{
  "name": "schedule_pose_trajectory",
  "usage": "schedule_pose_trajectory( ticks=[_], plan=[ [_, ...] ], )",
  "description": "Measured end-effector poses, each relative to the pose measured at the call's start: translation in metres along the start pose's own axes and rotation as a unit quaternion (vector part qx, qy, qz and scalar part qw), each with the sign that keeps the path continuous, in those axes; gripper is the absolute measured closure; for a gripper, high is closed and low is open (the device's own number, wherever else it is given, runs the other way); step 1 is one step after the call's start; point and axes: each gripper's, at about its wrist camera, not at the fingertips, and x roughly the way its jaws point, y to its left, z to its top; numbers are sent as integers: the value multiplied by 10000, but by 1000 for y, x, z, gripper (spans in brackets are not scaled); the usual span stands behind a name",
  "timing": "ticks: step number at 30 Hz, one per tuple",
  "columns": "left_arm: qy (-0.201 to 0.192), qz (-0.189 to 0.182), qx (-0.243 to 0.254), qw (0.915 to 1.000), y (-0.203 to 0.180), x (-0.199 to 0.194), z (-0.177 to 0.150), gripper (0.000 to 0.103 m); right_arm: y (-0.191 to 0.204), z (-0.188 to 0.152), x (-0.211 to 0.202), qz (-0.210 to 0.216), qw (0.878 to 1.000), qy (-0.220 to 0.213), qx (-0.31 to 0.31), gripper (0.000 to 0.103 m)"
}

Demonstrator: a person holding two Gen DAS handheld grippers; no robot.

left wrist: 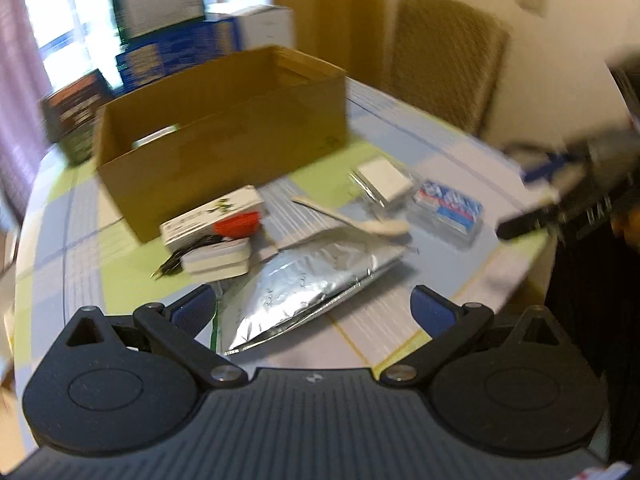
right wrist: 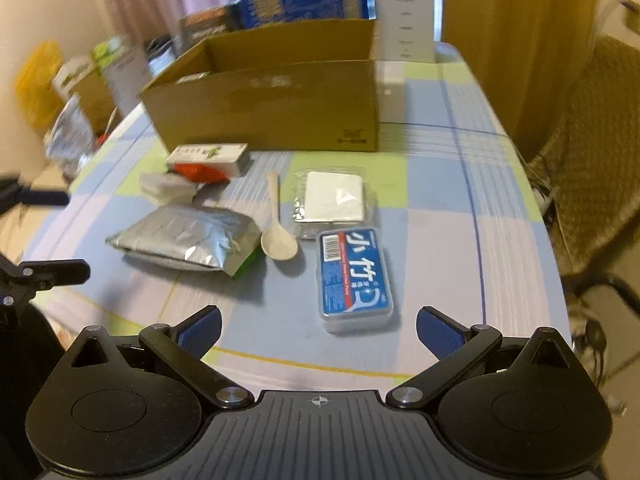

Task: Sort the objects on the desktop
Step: 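Withdraw both tools from the box back toward the table items, then grasp the silver foil bag with the left tool while the right tool grasps the blue floss pack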

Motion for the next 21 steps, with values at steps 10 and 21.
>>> schedule_pose_trajectory(
  ticks=[10, 21],
  plan=[
    [597, -546, 1861, 9792, 3, 50, 23, 2, -6, 24, 47, 33, 9905, 674, -1200, 2],
    [1253, -1188, 3170, 9326, 0, 104, 38, 7, -8, 35, 99, 166, 9681, 1429, -2049, 6]
  ],
)
